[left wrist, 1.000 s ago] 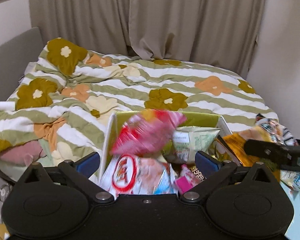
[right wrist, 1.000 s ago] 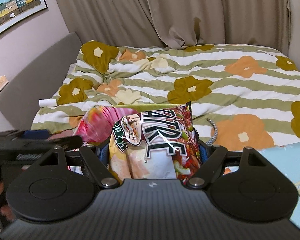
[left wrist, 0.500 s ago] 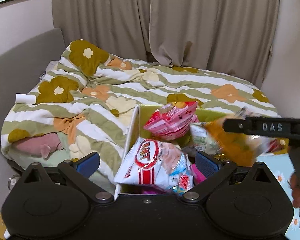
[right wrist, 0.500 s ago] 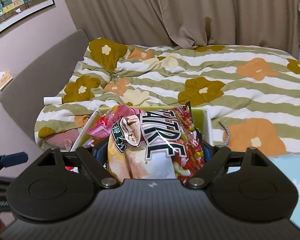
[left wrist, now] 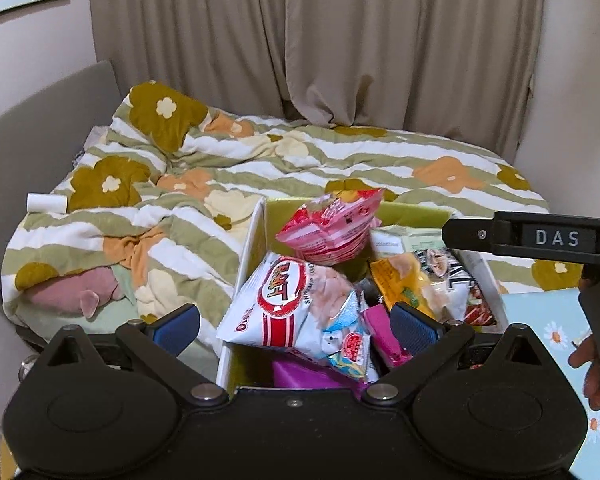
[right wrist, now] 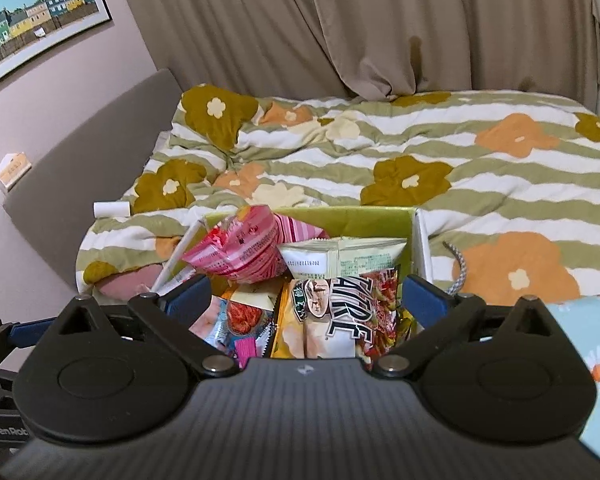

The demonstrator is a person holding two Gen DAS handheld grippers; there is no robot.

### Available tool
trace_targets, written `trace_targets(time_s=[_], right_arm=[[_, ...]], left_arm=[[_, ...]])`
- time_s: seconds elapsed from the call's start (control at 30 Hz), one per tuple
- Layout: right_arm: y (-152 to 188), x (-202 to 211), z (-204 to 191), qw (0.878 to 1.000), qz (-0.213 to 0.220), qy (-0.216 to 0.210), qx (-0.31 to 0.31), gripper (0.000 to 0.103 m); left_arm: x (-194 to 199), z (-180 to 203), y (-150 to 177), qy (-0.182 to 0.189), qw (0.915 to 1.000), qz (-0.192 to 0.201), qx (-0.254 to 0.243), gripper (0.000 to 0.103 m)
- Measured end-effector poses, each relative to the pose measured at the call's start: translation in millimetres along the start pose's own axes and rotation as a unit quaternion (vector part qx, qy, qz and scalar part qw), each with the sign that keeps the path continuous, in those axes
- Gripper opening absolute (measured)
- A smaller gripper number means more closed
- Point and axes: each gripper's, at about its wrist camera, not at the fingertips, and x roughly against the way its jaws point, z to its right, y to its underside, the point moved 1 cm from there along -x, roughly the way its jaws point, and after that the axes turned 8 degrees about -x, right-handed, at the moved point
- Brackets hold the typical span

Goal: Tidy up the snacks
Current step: 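Open both tools to drop the bags into the yellow box, then move both tools back over the last bags on the blue tray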

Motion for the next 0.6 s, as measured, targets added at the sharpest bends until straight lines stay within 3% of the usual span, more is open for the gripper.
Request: trace_targets(time_s=[0.33, 0.6], right_arm=[[1, 84, 5, 0.998, 0.052, 0.019, -0.015, 0.103], [22, 149, 45, 0.992, 0.086, 0.077, -0.045, 0.103]], left_arm=[[42, 28, -7, 0.026, 0.999, 0.03, -0.021, 0.103], [57, 85, -3, 0.104, 0.9915, 0.052, -0.059, 0.103]])
